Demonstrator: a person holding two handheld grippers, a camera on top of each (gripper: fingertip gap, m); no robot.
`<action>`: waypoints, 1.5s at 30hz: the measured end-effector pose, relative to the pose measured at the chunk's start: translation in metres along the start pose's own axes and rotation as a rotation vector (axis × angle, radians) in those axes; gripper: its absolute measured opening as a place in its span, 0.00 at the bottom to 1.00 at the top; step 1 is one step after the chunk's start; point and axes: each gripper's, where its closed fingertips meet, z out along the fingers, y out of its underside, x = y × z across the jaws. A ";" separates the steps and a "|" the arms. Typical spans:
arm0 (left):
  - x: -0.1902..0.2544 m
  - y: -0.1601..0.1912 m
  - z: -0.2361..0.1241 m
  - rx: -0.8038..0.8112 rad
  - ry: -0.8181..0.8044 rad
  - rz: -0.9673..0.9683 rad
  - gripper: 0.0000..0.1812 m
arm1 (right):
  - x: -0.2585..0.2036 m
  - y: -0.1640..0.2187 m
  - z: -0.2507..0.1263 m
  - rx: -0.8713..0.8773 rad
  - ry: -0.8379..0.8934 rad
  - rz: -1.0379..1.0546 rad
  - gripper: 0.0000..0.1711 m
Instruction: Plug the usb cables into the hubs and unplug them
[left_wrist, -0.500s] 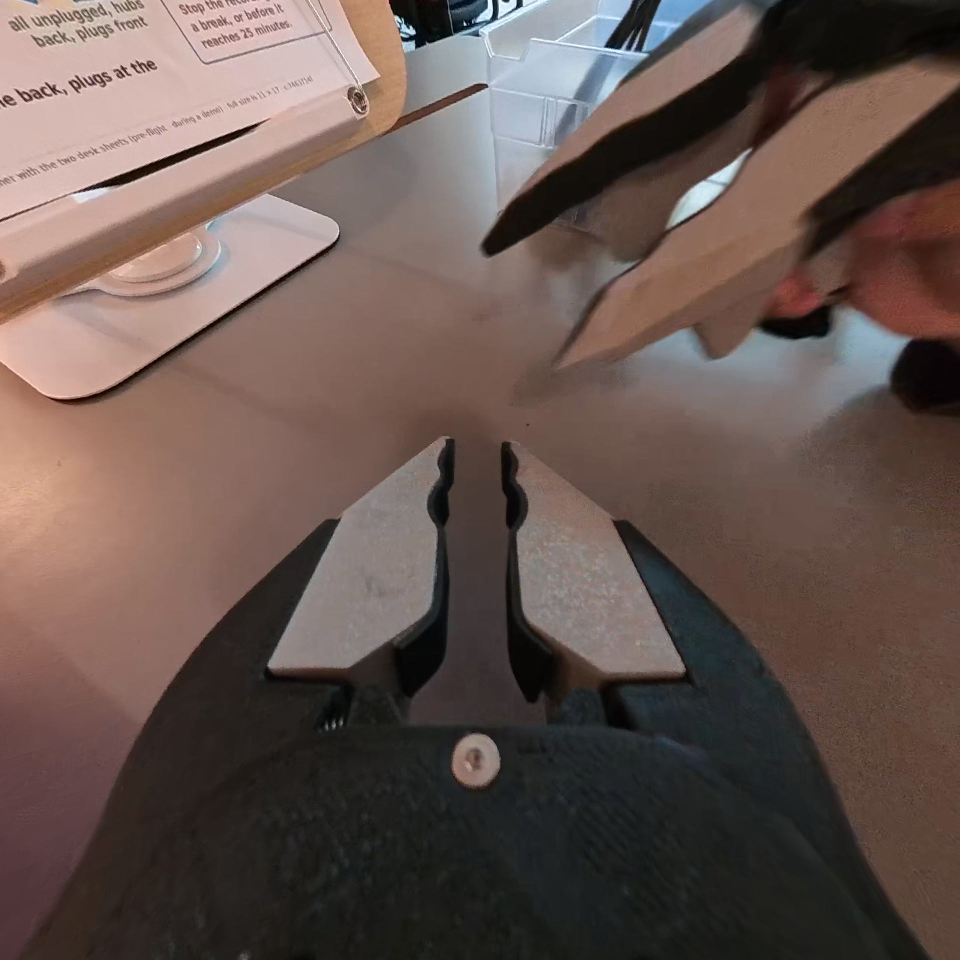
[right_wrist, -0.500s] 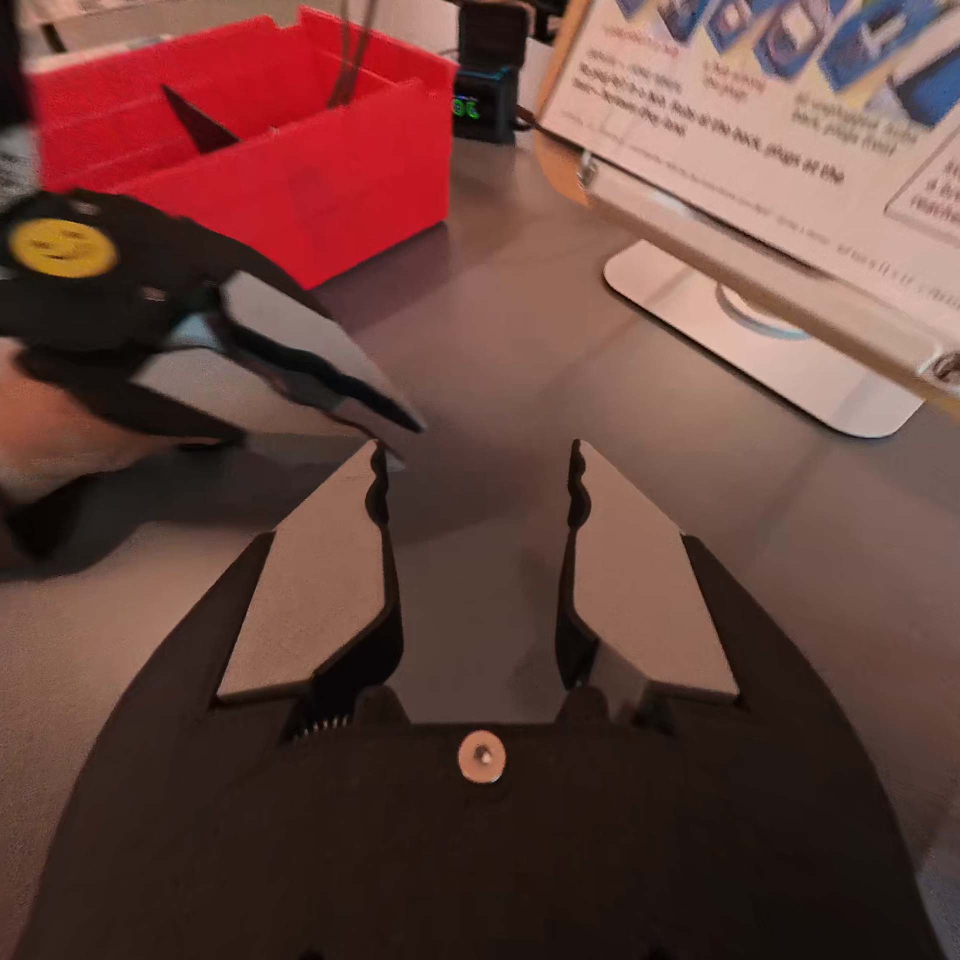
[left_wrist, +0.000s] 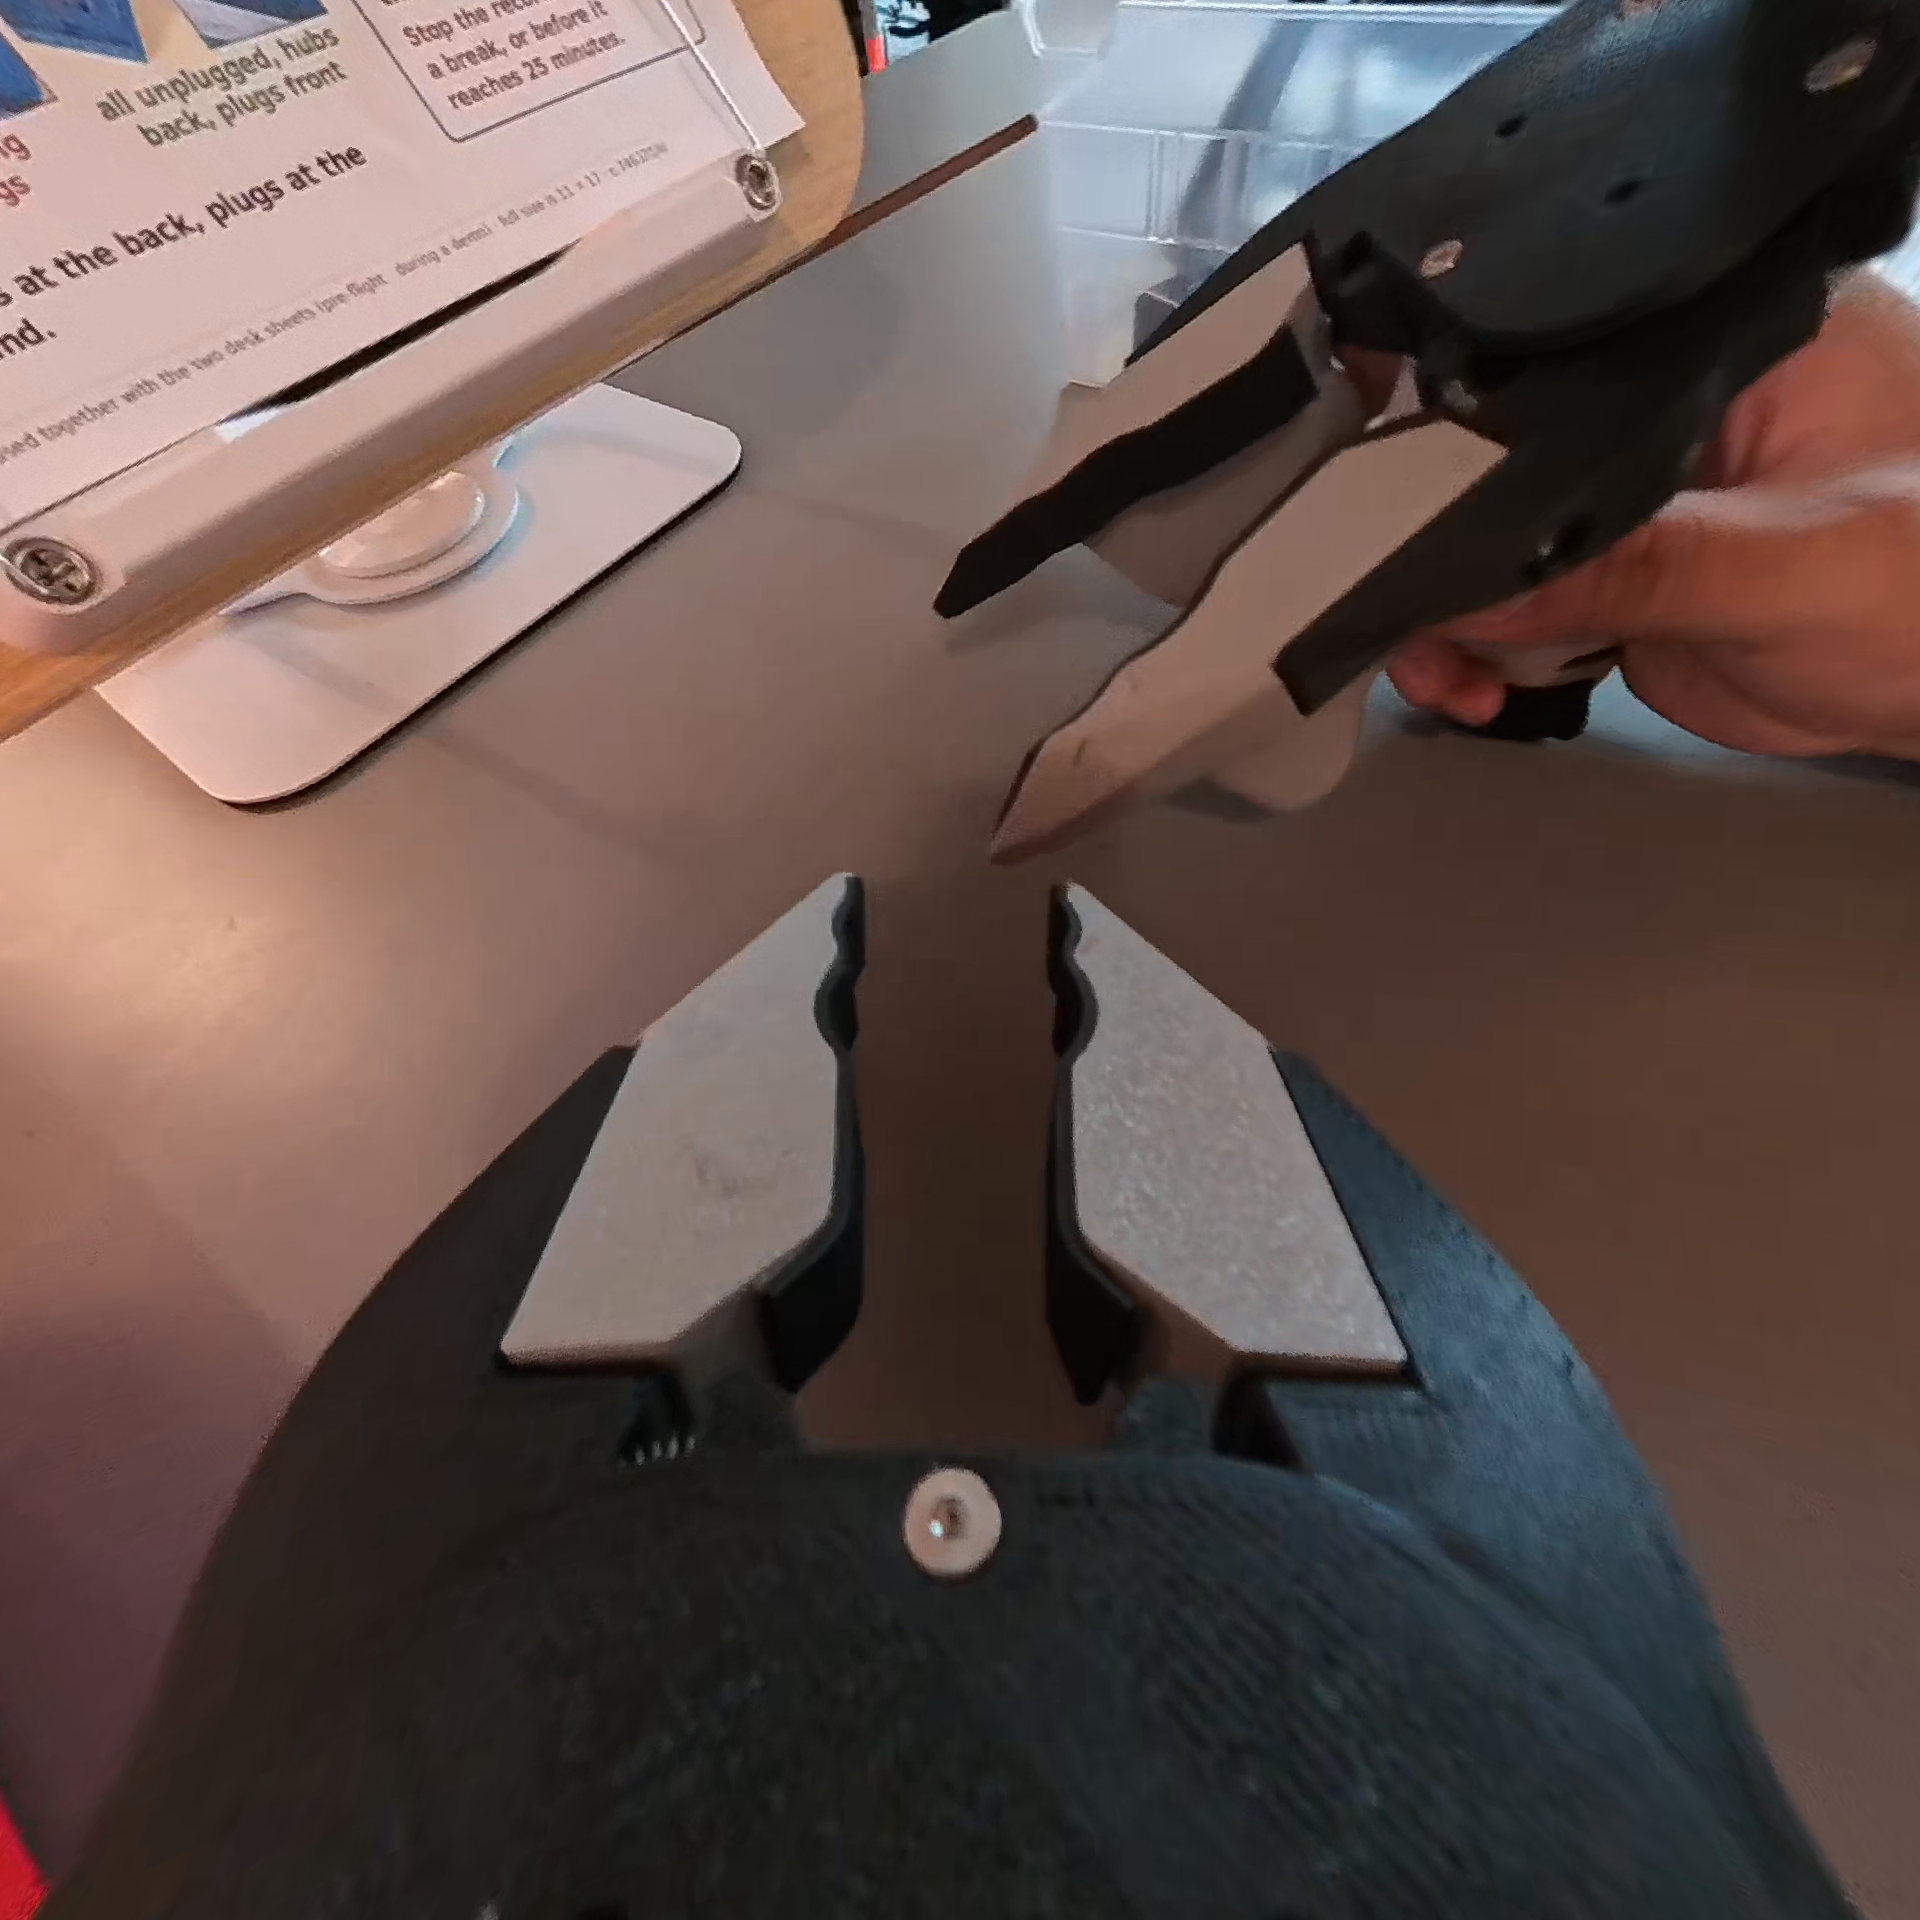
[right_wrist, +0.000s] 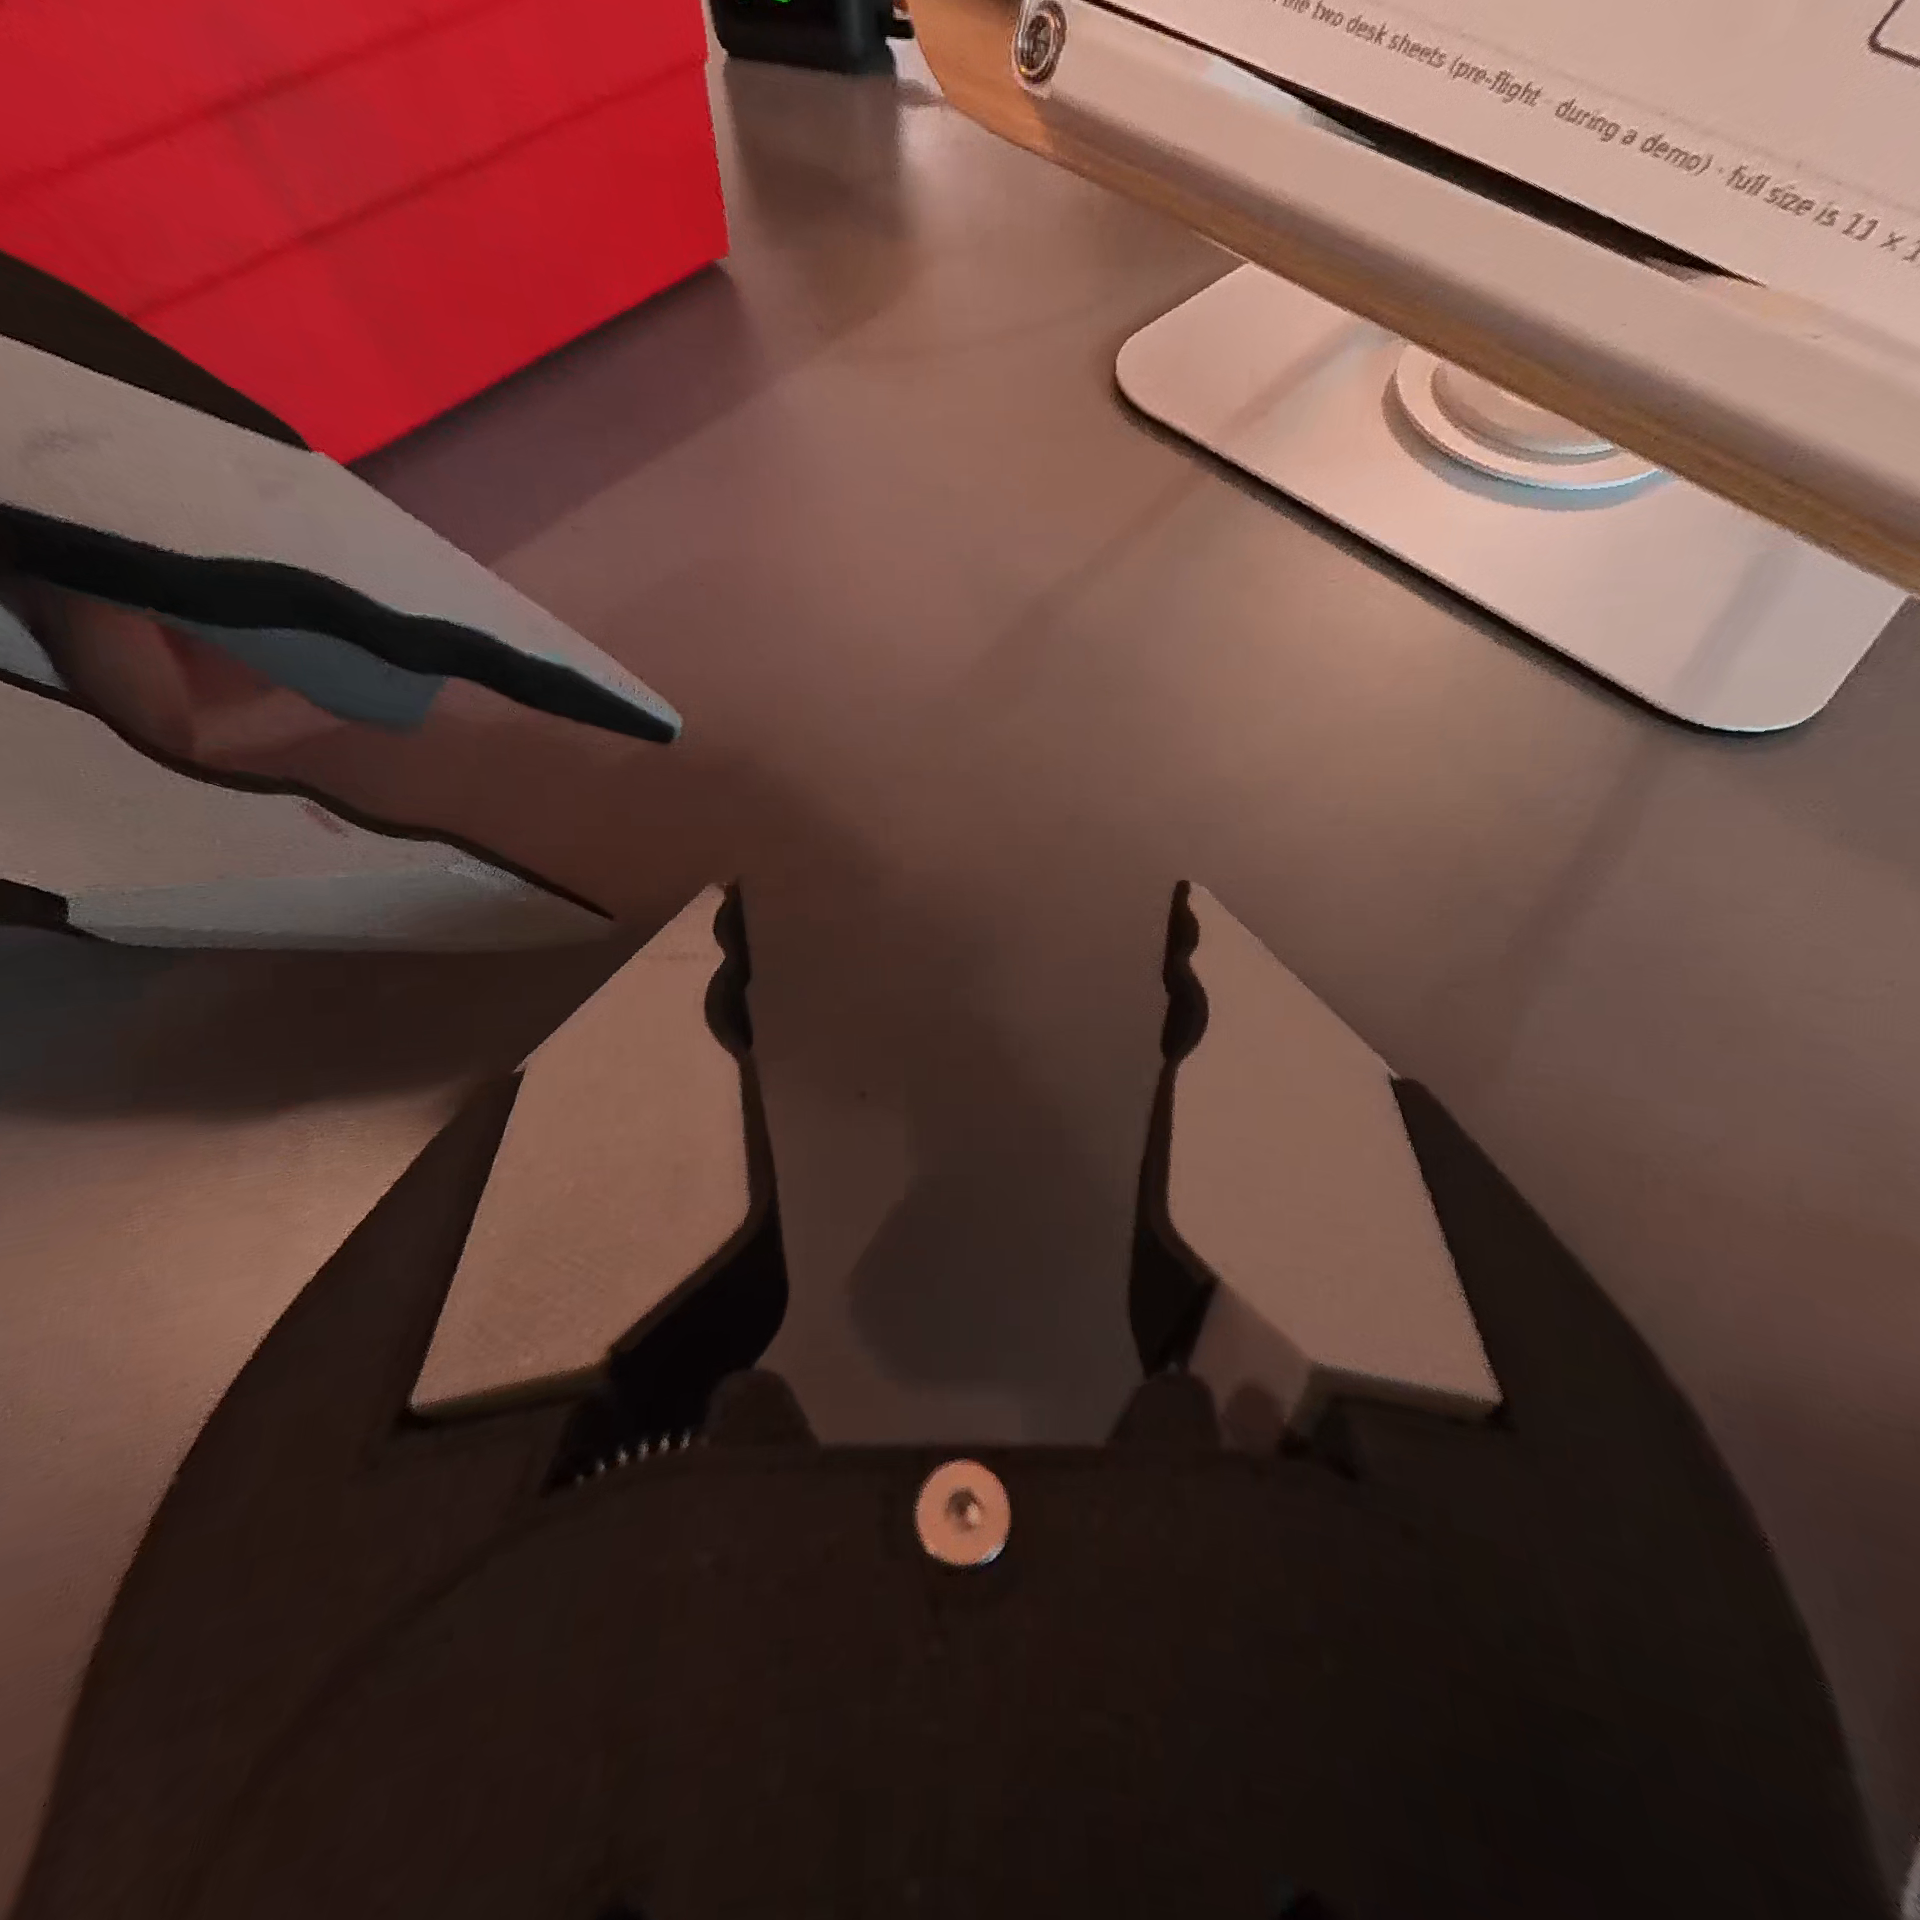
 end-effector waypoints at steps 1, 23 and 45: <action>-0.001 -0.001 0.001 0.001 -0.002 -0.014 0.20 | 0.000 0.001 0.001 -0.006 0.005 -0.002 0.47; -0.050 -0.037 0.033 0.135 -0.086 -0.151 0.33 | 0.040 -0.016 0.013 0.048 0.144 0.102 0.55; -0.056 -0.027 0.033 0.099 -0.071 -0.192 0.34 | 0.040 -0.004 0.008 0.001 0.125 0.141 0.48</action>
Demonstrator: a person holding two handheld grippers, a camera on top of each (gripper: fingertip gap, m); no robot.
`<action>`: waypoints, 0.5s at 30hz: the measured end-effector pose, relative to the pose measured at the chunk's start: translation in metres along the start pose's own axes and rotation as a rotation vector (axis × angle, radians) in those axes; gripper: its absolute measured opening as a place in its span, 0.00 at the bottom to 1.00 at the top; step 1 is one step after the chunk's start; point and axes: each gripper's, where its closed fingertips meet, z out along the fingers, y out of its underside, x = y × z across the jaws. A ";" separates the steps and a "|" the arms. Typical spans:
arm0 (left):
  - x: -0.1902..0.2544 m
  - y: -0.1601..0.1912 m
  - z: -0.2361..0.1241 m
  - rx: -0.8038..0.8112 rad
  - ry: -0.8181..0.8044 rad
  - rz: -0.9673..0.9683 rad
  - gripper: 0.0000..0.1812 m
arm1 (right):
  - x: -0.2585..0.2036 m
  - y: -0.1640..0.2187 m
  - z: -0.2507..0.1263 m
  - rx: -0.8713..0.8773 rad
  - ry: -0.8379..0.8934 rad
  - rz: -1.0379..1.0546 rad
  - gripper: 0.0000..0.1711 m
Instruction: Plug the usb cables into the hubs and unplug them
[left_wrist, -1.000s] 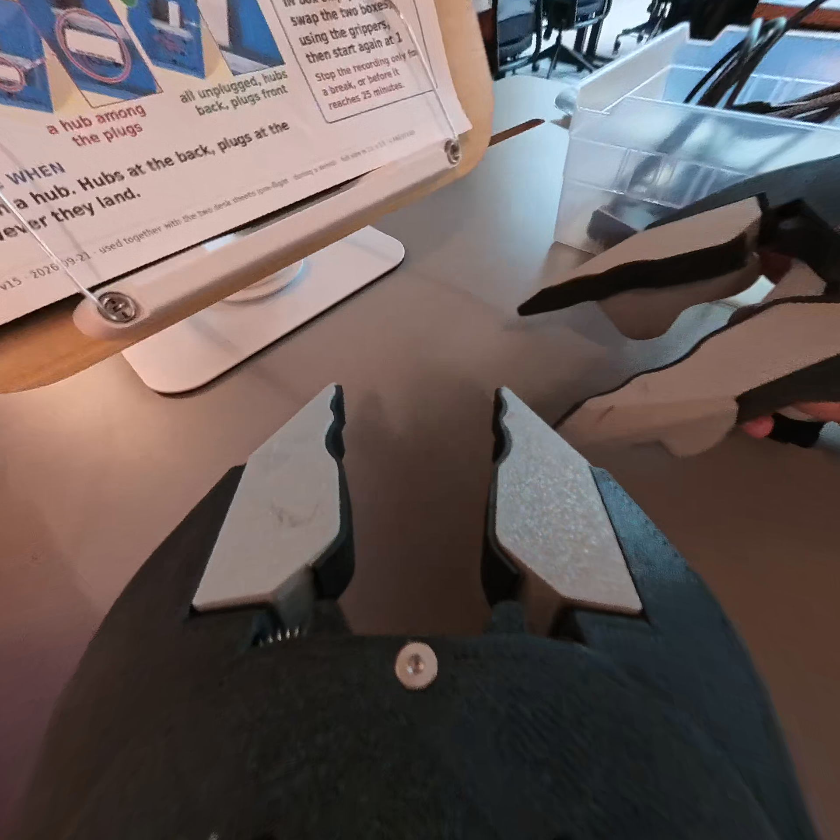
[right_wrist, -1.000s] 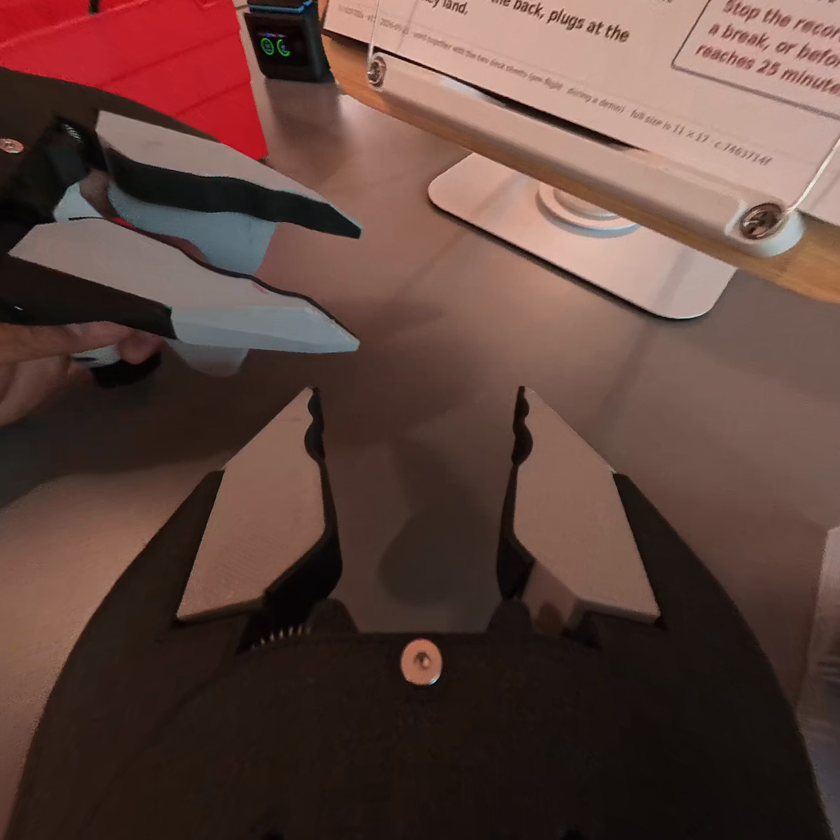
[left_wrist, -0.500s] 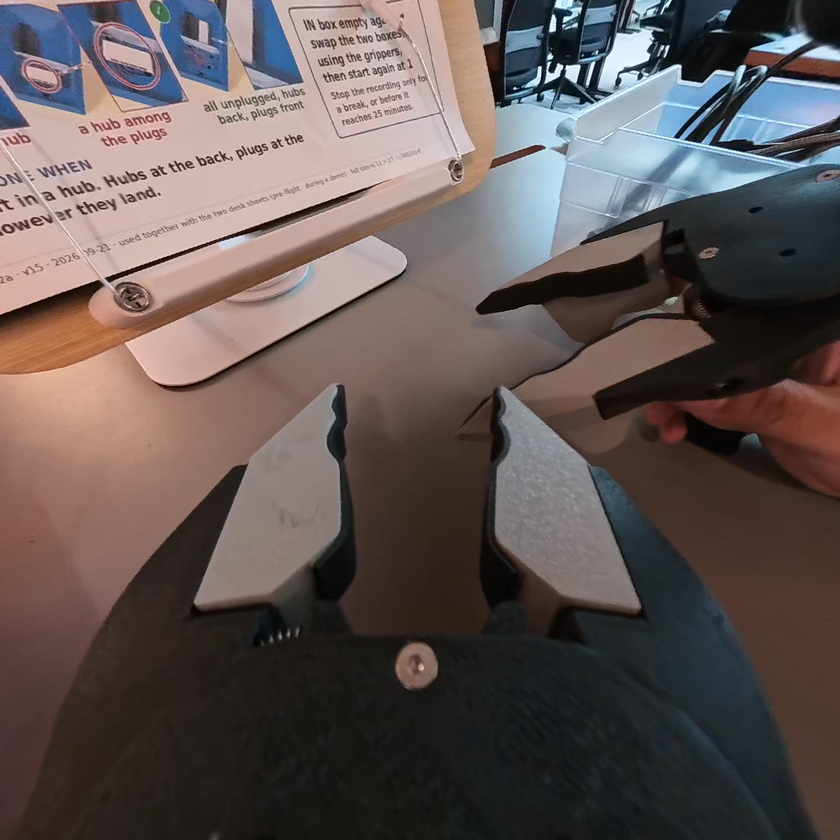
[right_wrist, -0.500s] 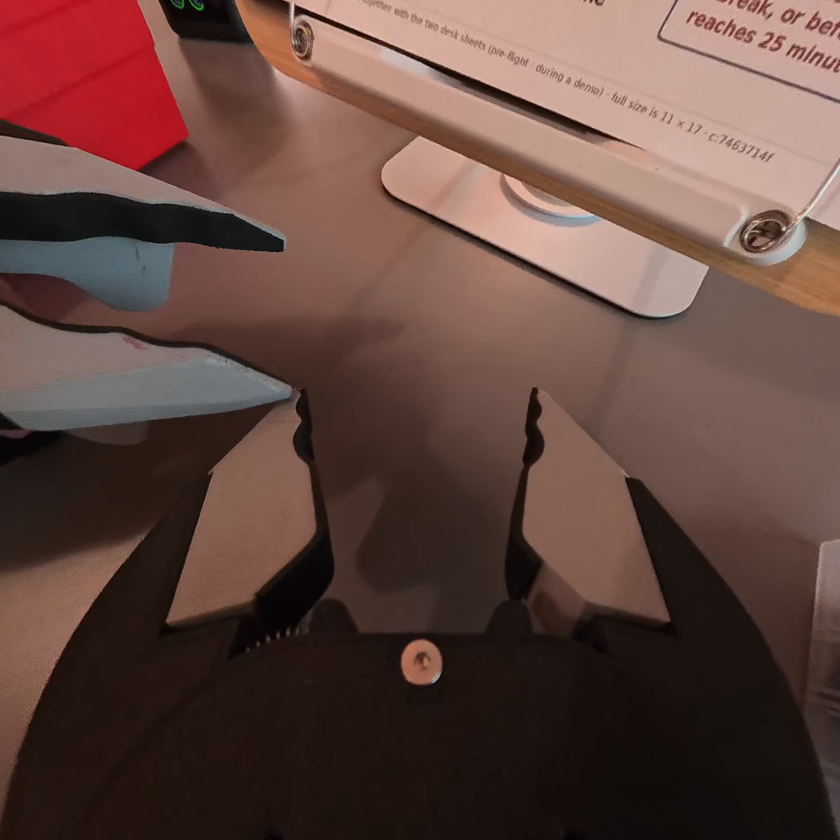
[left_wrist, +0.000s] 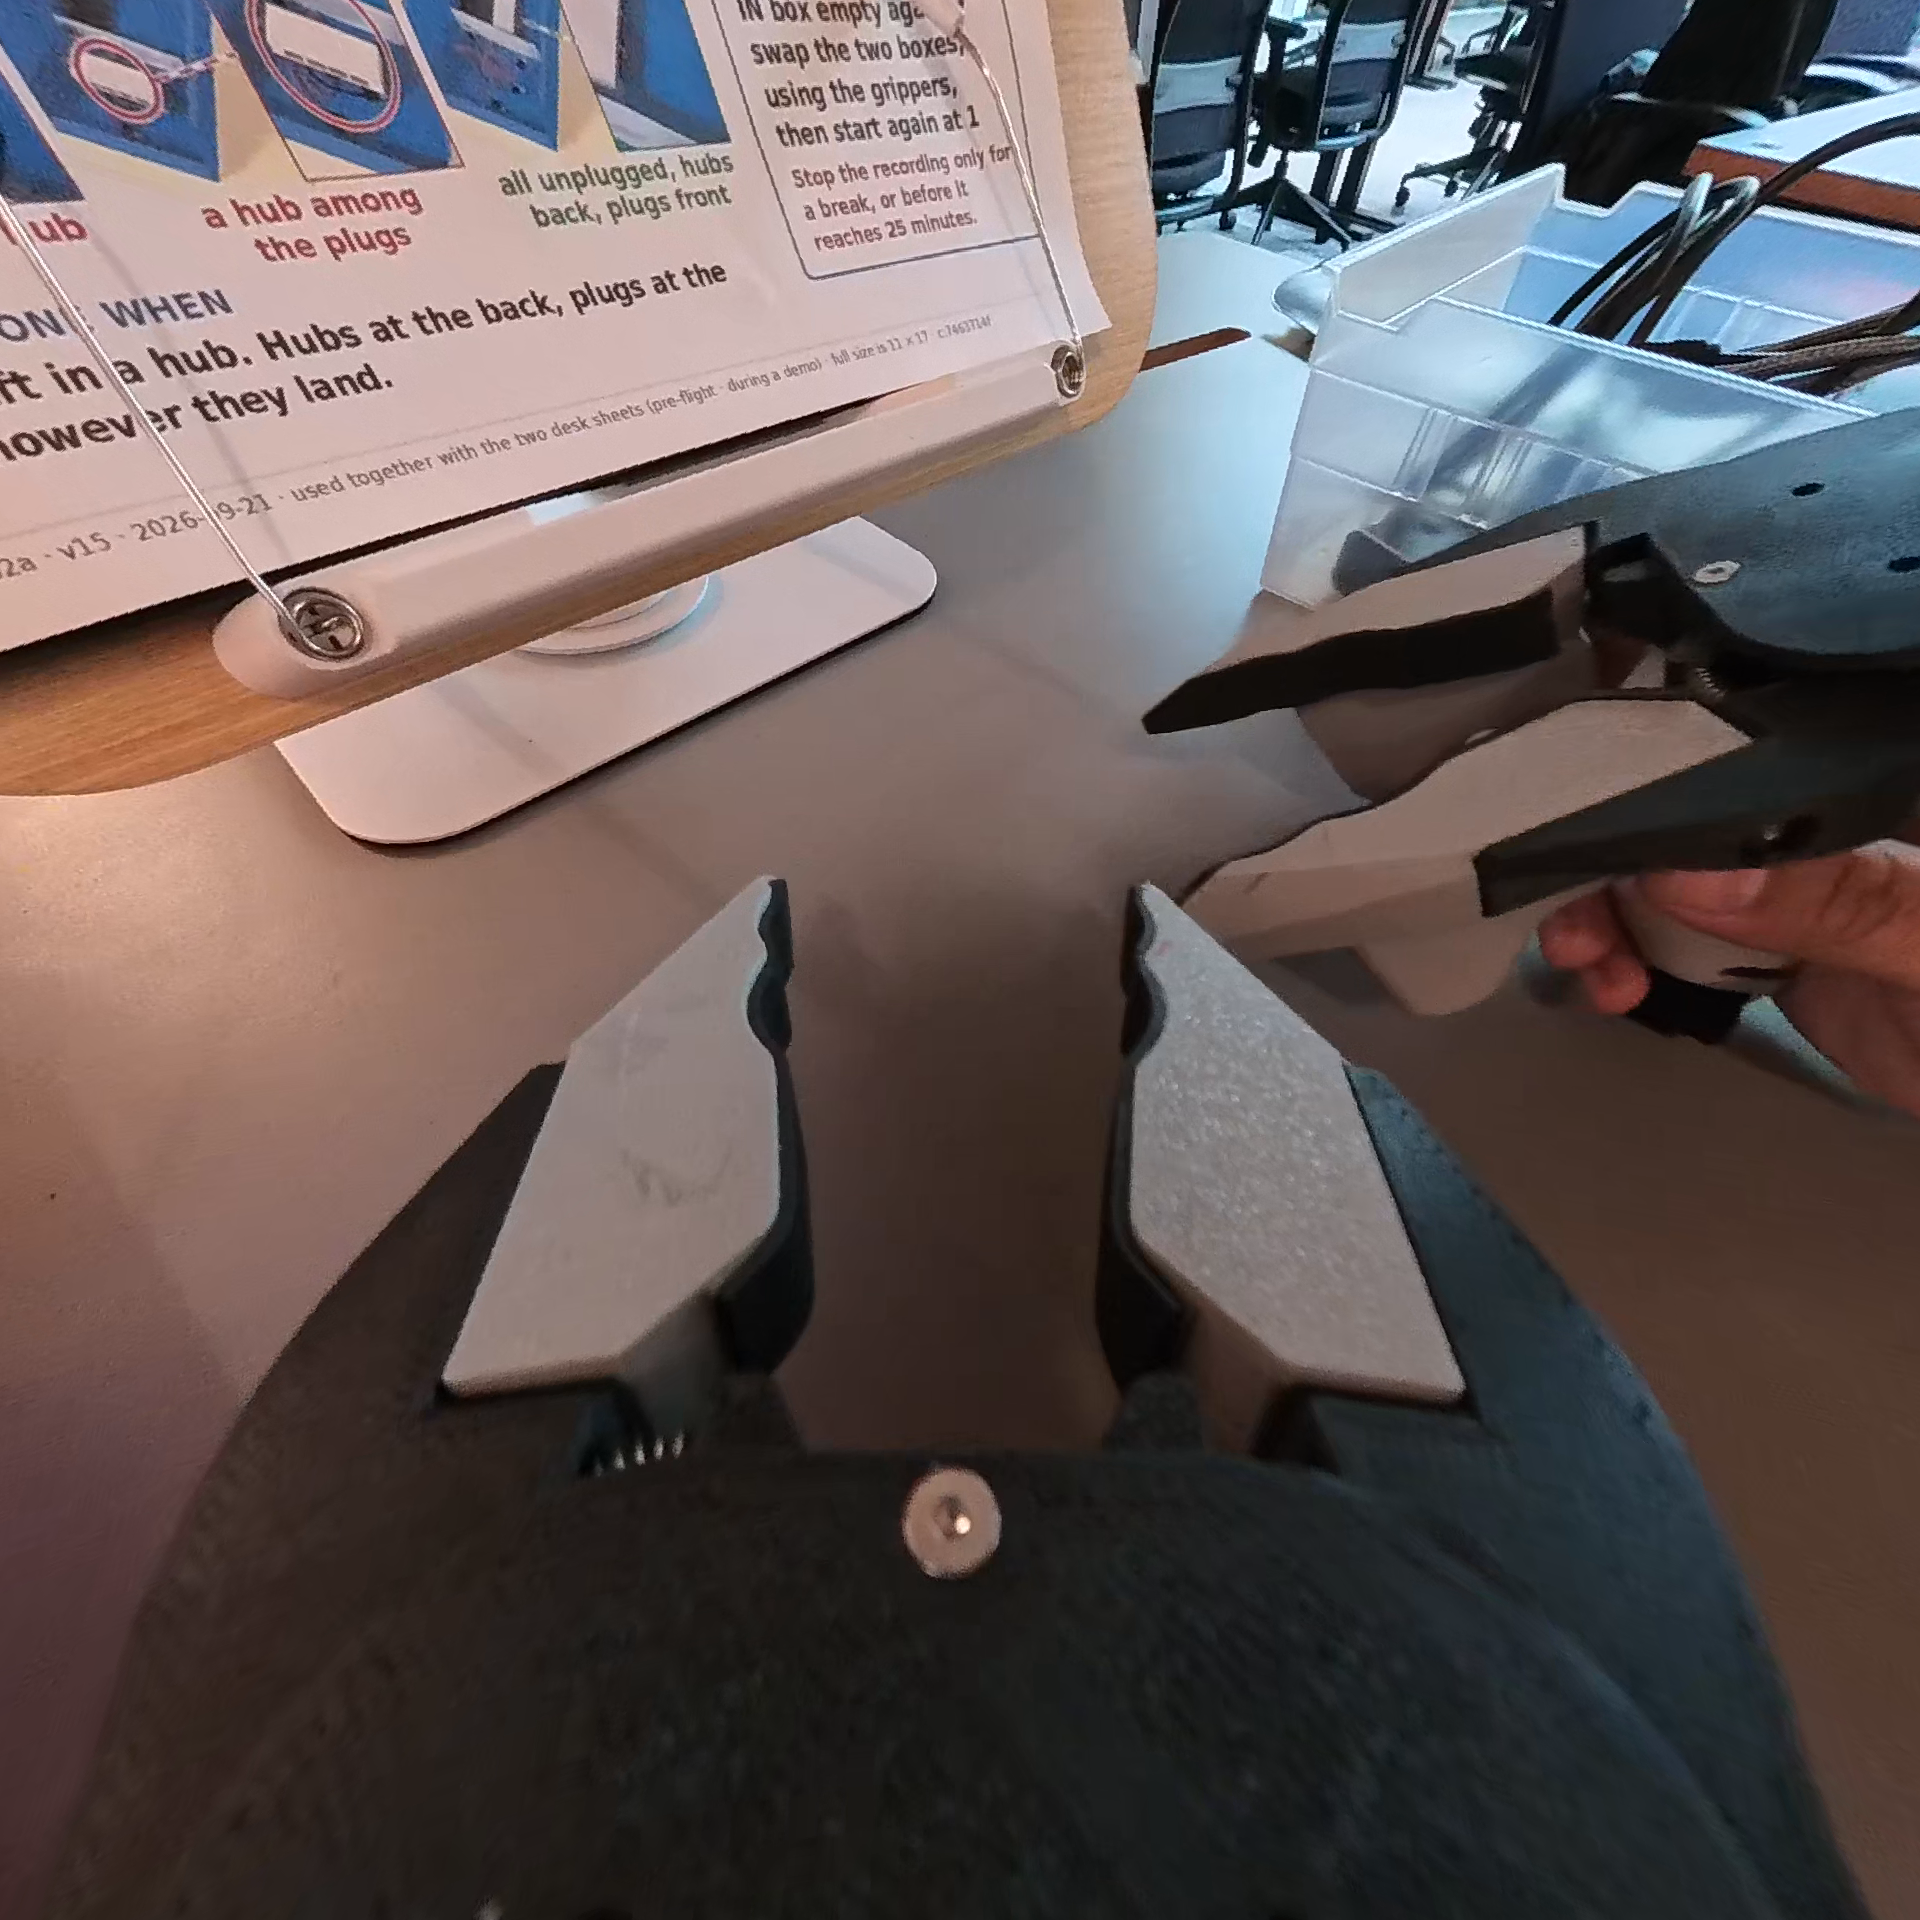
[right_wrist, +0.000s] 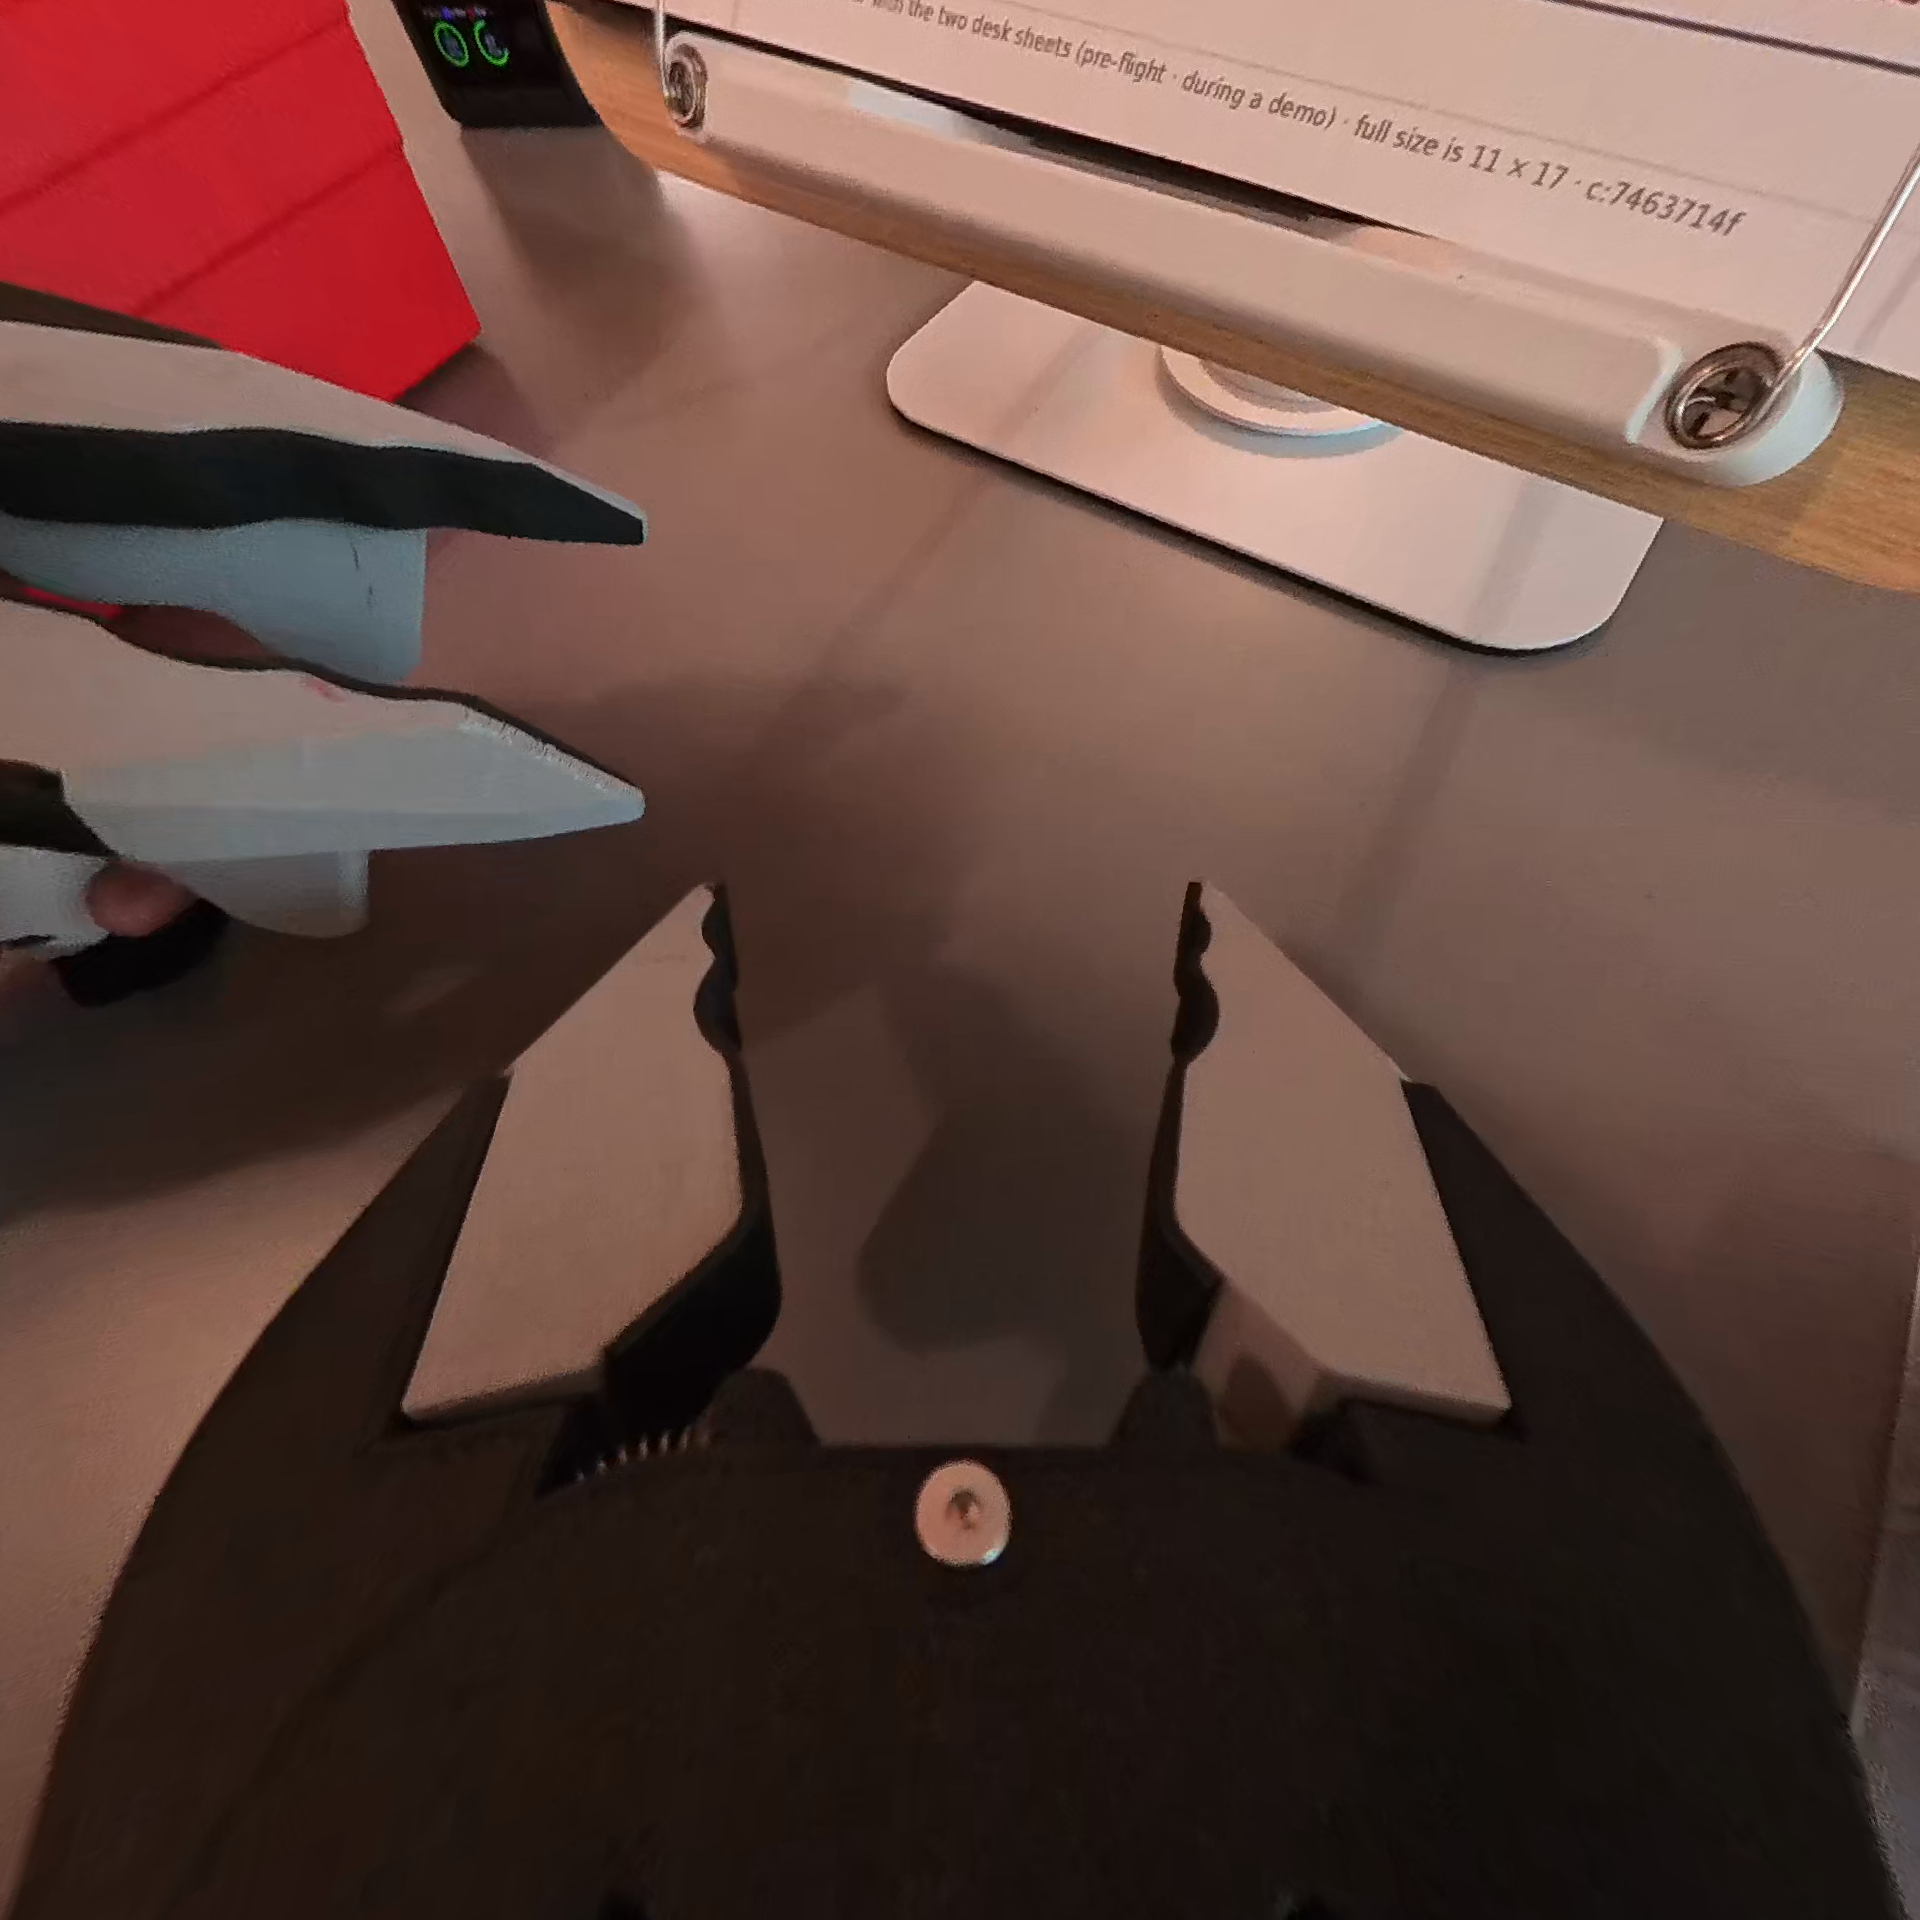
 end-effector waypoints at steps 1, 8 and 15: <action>0.000 0.000 0.000 0.002 0.002 0.002 0.34 | 0.000 0.001 -0.001 -0.002 0.000 -0.005 0.48; 0.001 0.001 0.001 -0.006 0.012 0.008 0.34 | 0.001 0.004 0.000 -0.021 -0.051 0.058 0.47; 0.003 0.001 0.001 -0.009 0.001 0.026 0.34 | -0.002 0.001 -0.001 -0.004 -0.107 0.090 0.46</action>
